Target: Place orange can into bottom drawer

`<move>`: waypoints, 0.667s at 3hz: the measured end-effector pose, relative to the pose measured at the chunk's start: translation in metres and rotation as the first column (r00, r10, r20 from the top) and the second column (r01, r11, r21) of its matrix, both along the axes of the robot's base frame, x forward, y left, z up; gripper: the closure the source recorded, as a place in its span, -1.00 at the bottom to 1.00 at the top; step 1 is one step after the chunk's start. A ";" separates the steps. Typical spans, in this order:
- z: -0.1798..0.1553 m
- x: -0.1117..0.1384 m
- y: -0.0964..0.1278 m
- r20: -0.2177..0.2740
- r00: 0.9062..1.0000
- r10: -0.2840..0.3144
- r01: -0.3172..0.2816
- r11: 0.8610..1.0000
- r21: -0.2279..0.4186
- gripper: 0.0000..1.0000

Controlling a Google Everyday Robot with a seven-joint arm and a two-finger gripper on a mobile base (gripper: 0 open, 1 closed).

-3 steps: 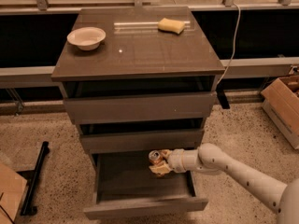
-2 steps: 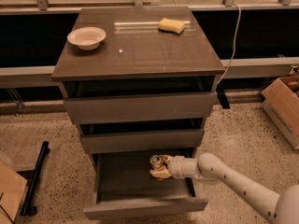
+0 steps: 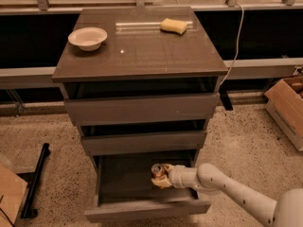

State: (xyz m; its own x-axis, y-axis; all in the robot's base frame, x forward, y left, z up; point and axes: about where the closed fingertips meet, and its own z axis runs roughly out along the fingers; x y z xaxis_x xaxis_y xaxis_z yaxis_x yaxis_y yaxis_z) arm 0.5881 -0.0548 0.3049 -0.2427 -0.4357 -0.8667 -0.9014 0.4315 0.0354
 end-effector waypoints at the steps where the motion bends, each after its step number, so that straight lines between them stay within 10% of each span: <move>1: -0.004 0.008 0.007 0.053 0.999 0.000 0.000 1.000 0.008 1.00; 2: -0.029 0.013 0.015 0.071 0.997 -0.012 0.008 0.998 0.062 1.00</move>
Offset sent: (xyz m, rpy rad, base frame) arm 0.0233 0.0158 -0.0679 0.1325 -0.0922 -0.0399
